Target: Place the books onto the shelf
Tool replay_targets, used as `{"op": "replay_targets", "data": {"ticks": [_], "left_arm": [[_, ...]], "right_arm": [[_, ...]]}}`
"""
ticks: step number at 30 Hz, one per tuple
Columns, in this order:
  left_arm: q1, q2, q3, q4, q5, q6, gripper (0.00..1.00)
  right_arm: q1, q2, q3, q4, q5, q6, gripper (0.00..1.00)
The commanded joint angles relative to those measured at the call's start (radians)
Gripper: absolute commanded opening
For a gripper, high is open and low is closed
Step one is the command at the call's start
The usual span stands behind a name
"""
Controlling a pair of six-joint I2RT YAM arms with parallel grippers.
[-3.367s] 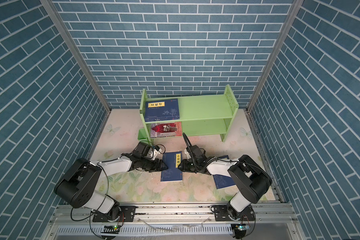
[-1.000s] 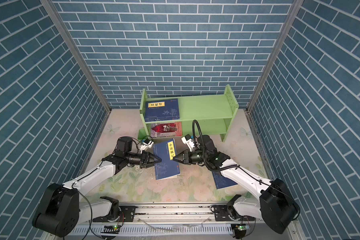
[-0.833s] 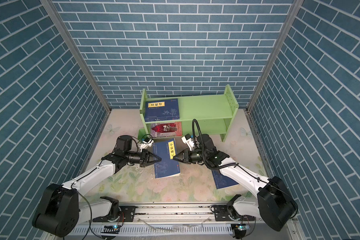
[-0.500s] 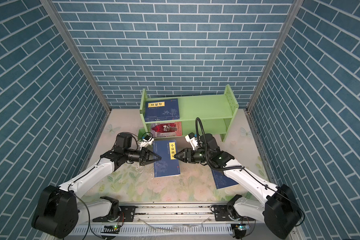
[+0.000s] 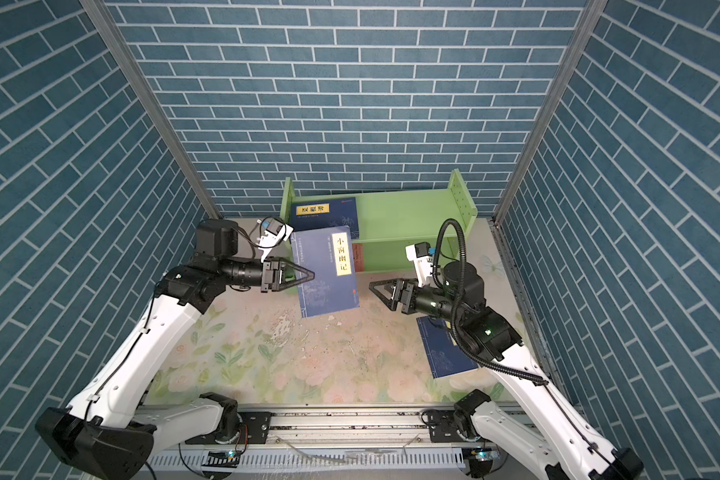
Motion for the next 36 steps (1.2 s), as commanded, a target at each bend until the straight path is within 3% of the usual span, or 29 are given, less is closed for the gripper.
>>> {"op": "replay_targets", "data": {"ticks": [1,8,14,31,36], "left_arm": [[-0.002,0.013,0.106,0.071,-0.095,-0.031,0.0],[0.019,0.053,0.236,0.222,-0.248,-0.202,0.0],[0.1,0.056,0.182,0.381,-0.342,-0.423,0.0],[0.121,0.028,-0.08,0.82,-0.271,-0.822,0.0],[0.119,0.018,-0.108,0.842,-0.271,-0.854,0.0]], "right_arm": [[-0.002,-0.003,0.025,0.073,0.004,-0.01,0.77],[-0.002,0.1,0.04,0.377,-0.067,0.109,0.8],[0.026,0.206,0.038,0.621,-0.09,0.214,0.82],[0.155,0.535,0.142,1.004,-0.085,0.315,0.83],[0.155,0.596,0.198,1.038,-0.085,0.327,0.79]]}}
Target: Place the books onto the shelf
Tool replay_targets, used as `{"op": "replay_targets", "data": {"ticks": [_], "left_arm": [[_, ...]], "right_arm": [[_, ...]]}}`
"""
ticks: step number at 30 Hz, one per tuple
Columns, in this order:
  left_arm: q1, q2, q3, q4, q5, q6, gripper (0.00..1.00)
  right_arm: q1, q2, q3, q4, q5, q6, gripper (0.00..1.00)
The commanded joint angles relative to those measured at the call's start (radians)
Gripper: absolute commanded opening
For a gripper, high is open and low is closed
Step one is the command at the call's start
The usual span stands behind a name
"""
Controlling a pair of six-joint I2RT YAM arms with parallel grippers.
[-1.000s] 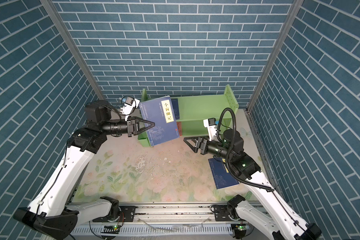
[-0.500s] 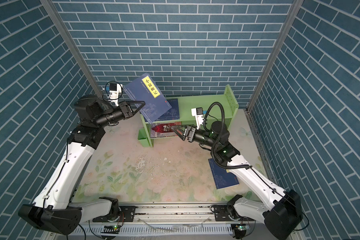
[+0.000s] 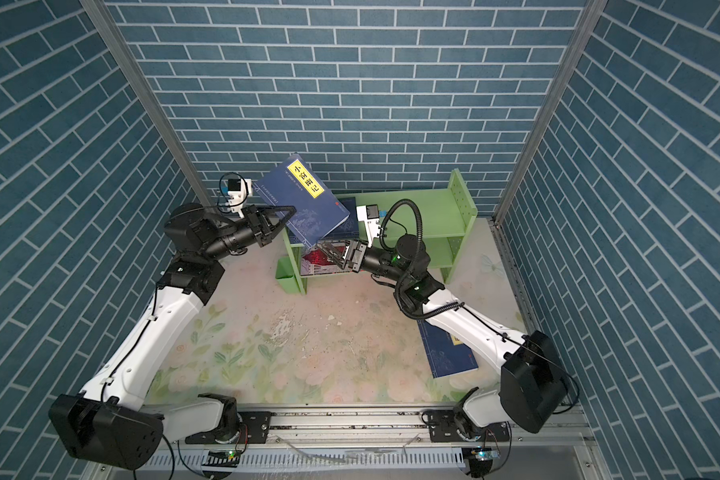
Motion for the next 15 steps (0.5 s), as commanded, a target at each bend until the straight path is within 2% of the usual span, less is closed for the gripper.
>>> {"op": "replay_targets", "data": {"ticks": [1,9,11,13,15], "left_arm": [[0.0,-0.035,-0.021,0.113,0.011,-0.058,0.0],[-0.009,-0.045,-0.091,0.167,0.007,-0.125,0.0],[-0.013,-0.051,-0.105,0.171,0.008,-0.122,0.0],[-0.014,-0.058,-0.118,0.171,0.012,-0.122,0.0],[-0.015,-0.063,-0.13,0.164,0.018,-0.109,0.02]], "right_arm": [[0.007,0.031,0.061,0.102,0.001,0.041,0.76],[0.009,0.143,0.132,0.235,0.015,0.096,0.53],[0.009,0.166,0.162,0.237,0.004,0.105,0.35],[0.008,0.18,0.178,0.236,-0.01,0.112,0.13],[0.006,0.18,0.179,0.23,-0.022,0.114,0.03]]}}
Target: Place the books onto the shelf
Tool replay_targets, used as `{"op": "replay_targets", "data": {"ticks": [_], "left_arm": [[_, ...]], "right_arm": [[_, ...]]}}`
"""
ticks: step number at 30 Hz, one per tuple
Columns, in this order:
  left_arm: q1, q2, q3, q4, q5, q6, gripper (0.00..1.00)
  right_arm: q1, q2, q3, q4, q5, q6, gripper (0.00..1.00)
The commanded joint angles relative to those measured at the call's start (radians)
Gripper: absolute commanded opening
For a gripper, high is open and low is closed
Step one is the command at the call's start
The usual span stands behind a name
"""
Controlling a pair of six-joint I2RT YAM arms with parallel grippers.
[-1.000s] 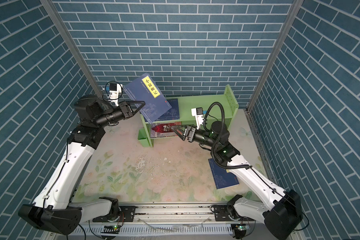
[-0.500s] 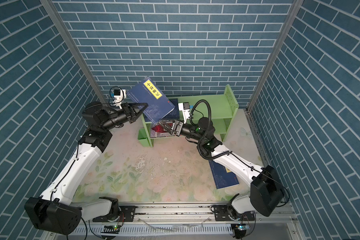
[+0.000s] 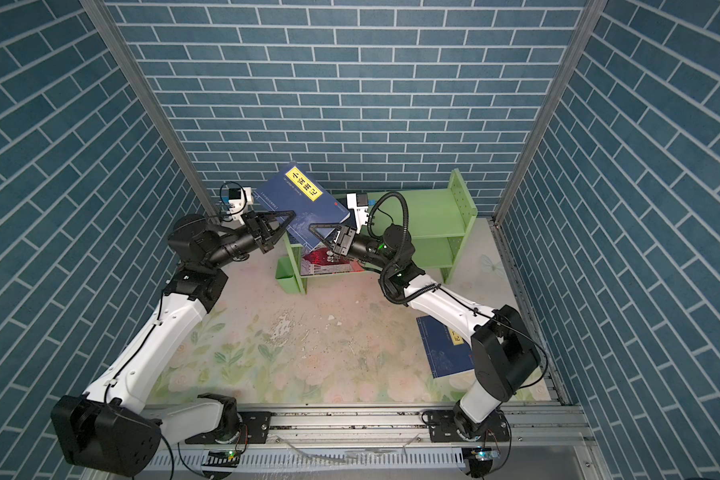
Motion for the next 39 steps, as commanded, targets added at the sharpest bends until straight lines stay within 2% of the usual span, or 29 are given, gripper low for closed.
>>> {"op": "replay_targets", "data": {"ticks": [1,4,6,11,15,17,22,24,26,29,39], "left_arm": [[-0.012,-0.037,-0.016,0.024,0.045,0.033,0.11],[-0.004,-0.068,-0.002,-0.129,0.112,0.243,0.42],[0.011,-0.106,-0.012,-0.235,0.144,0.347,0.51],[0.066,-0.178,-0.069,-0.315,0.272,0.454,0.59],[0.072,-0.192,-0.041,-0.501,0.484,0.632,0.63],[0.074,-0.195,-0.035,-0.6,0.564,0.713,0.64],[0.074,-0.175,-0.018,-0.614,0.65,0.704,0.65],[0.074,-0.165,0.004,-0.626,0.69,0.707,0.65],[0.074,-0.157,0.024,-0.664,0.733,0.733,0.66],[0.074,-0.147,0.051,-0.764,0.739,0.815,0.68],[0.046,-0.082,0.056,-0.746,0.671,0.822,0.72]], "right_arm": [[0.002,-0.008,0.042,0.069,-0.021,-0.001,0.0],[-0.011,-0.051,0.021,0.013,-0.047,-0.028,0.0],[-0.028,-0.105,-0.002,-0.066,-0.071,-0.066,0.0],[-0.113,-0.274,-0.053,-0.377,-0.179,-0.186,0.0],[-0.181,-0.377,-0.042,-0.66,-0.315,-0.301,0.0],[-0.202,-0.416,-0.014,-0.859,-0.377,-0.415,0.0],[-0.216,-0.459,0.093,-1.337,-0.46,-0.705,0.0],[-0.217,-0.473,0.123,-1.454,-0.466,-0.777,0.0],[-0.219,-0.491,0.129,-1.485,-0.484,-0.792,0.0],[-0.22,-0.5,0.124,-1.486,-0.514,-0.789,0.0],[-0.219,-0.491,0.106,-1.379,-0.574,-0.72,0.0]]}}
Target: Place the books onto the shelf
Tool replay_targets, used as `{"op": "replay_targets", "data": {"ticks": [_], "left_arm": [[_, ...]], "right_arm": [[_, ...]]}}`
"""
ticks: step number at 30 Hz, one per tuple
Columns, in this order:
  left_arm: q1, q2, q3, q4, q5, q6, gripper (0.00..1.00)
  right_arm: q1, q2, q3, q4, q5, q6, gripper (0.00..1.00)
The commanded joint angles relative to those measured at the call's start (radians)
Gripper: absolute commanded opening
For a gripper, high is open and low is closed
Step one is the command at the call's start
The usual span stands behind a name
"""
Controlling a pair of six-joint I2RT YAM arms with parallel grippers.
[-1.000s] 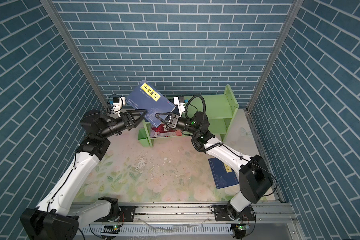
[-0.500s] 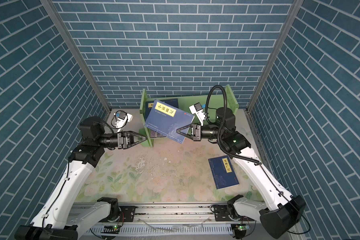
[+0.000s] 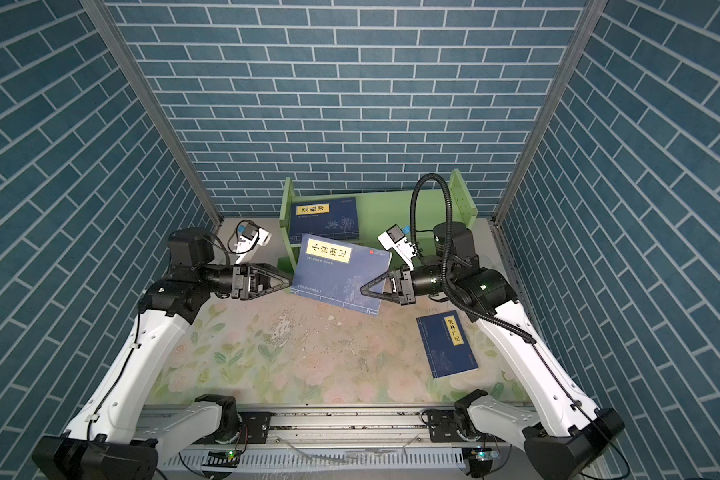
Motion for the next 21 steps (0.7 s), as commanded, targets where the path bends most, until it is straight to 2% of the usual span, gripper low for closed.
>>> {"op": "replay_targets", "data": {"ticks": [1,9,11,15,17,18,19,21], "left_arm": [[-0.013,0.027,0.029,-0.006,-0.012,0.028,0.72],[-0.124,0.054,0.08,0.058,-0.01,-0.029,0.72],[-0.145,0.057,0.094,0.061,-0.017,-0.032,0.68],[-0.161,0.067,0.103,0.086,-0.034,-0.071,0.47],[-0.163,0.072,0.104,0.102,-0.041,-0.08,0.21],[-0.162,0.072,0.106,0.108,-0.052,-0.08,0.04],[-0.161,0.074,0.109,0.114,-0.074,-0.08,0.0],[-0.161,0.077,0.113,0.125,-0.114,-0.079,0.0]], "right_arm": [[0.001,-0.005,0.009,0.069,-0.06,0.0,0.0],[0.001,0.019,0.002,0.084,-0.065,0.002,0.0],[0.0,0.027,0.002,0.095,-0.069,0.004,0.0],[0.001,0.051,0.0,0.108,-0.086,0.003,0.0],[0.001,0.066,0.003,0.108,-0.091,0.0,0.0],[0.0,0.075,0.006,0.107,-0.088,0.0,0.11],[0.0,0.083,0.009,0.103,-0.074,0.001,0.25],[-0.001,0.089,0.01,0.099,-0.026,0.004,0.46]]}}
